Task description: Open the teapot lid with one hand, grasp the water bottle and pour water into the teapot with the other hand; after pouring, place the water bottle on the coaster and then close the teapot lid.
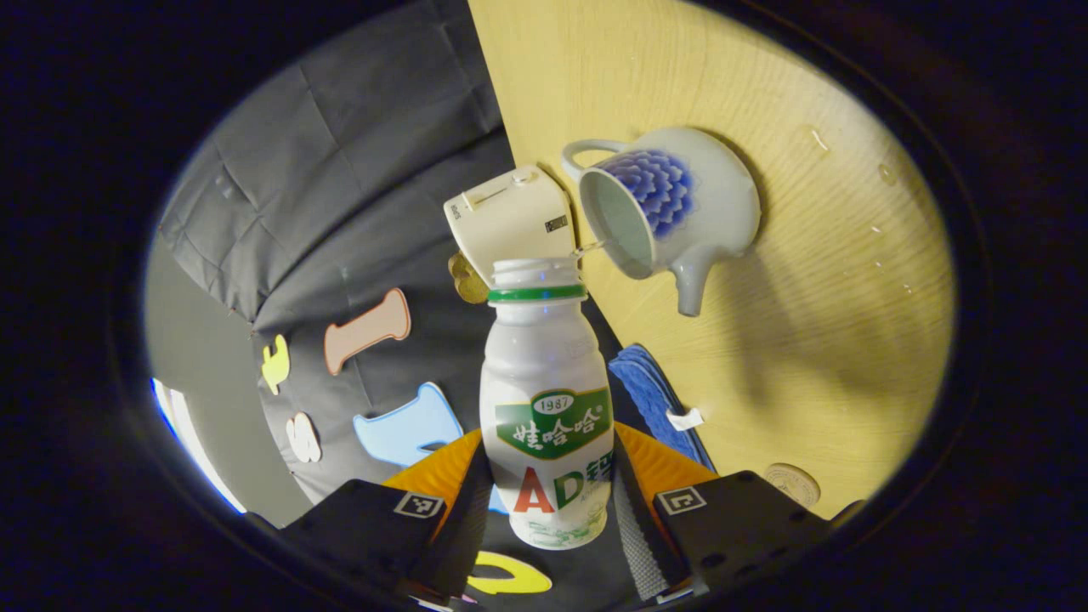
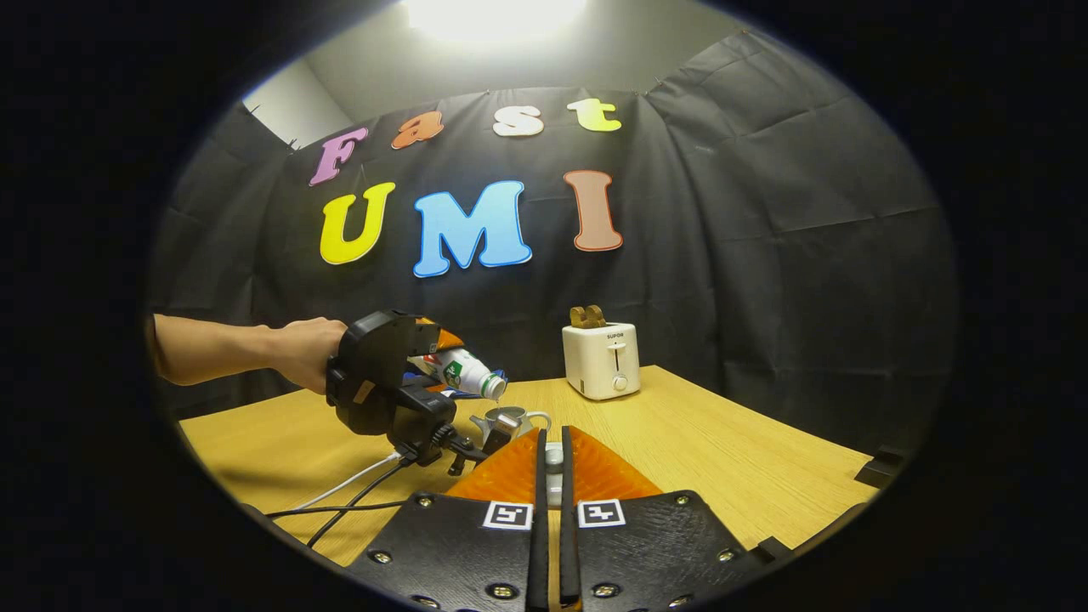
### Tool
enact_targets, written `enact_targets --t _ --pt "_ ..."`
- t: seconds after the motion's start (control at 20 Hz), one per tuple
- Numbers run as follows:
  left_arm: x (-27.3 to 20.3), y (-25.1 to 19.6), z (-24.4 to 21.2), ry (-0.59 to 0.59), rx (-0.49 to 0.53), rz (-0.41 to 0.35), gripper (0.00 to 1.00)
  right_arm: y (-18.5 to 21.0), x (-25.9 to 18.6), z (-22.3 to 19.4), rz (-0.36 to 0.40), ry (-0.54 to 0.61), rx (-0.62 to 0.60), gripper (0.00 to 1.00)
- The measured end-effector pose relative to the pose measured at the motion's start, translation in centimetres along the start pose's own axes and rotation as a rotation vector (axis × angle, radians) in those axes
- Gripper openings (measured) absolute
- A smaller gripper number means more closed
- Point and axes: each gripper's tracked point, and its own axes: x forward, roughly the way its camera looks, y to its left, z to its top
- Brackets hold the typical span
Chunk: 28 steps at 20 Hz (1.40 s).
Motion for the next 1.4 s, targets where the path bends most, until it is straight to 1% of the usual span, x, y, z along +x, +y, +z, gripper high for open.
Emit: enact_targets --t 0.05,0.1,0.15,0.25,0.3,0.35,0.4,0.45,0.5,0.55,0.6,0.8,0.95,1.0,1.1,1.2,1.4 --pt "0.0 -0.1 0.1 -0.001 0.002 -0.003 0.76 0.0 0.0 0.0 0.000 0.000 0.000 0.05" --pt "0.1 -0.2 0.2 -0.002 0.005 -0.005 0.81 -0.1 0.0 0.0 -0.001 0.002 -0.001 0.05" --pt "0.1 -0.4 0.4 -0.003 0.001 -0.012 0.71 -0.1 0.1 -0.1 0.000 0.005 -0.002 0.05" --pt "0.2 -0.5 0.2 -0.003 -0.001 -0.019 0.71 -0.1 0.0 -0.2 0.000 0.007 -0.002 0.05" --pt "0.1 -0.5 0.3 -0.003 -0.003 -0.022 0.76 -0.1 0.1 -0.1 0.001 0.008 -0.002 0.05" --pt "0.2 -0.6 0.2 -0.002 -0.005 -0.025 0.71 0.0 0.2 -0.2 0.002 0.009 -0.001 0.05" --pt "0.3 -0.8 0.2 -0.002 -0.009 -0.029 0.71 0.1 0.2 -0.1 0.004 0.010 -0.002 0.05" --pt "0.2 -0.9 0.2 -0.002 -0.014 -0.034 0.76 0.1 0.4 -0.2 0.005 0.012 -0.003 0.05" --pt "0.3 -1.1 0.2 -0.002 -0.020 -0.038 0.76 0.1 0.4 -0.2 0.006 0.013 -0.004 0.05" --pt "0.3 -1.2 0.1 -0.003 -0.026 -0.040 0.71 0.1 0.4 -0.3 0.007 0.015 -0.004 0.05" --pt "0.3 -1.3 0.1 -0.005 -0.035 -0.039 0.81 0.2 0.5 -0.2 0.007 0.017 -0.004 0.05" --pt "0.2 -1.4 0.0 -0.013 -0.082 -0.029 0.81 0.3 0.6 -0.2 0.006 0.022 -0.005 0.05" --pt "0.2 -2.0 -0.1 -0.017 -0.137 -0.037 0.81 0.6 0.8 -0.3 0.006 0.028 -0.014 0.05" --pt "0.2 -2.4 -0.1 -0.018 -0.162 -0.044 0.76 0.8 0.9 -0.2 0.007 0.028 -0.022 0.05" --pt "0.2 -2.4 -0.2 -0.023 -0.195 -0.030 0.77 0.8 0.9 0.1 0.005 0.024 -0.036 0.05" --pt "0.2 -2.8 -0.2 -0.034 -0.261 -0.024 0.81 0.7 1.1 0.4 -0.002 0.020 -0.044 0.05" --pt "0.0 -3.1 -0.7 -0.039 -0.395 0.011 0.81 0.7 1.7 0.7 -0.010 0.021 -0.060 0.05"
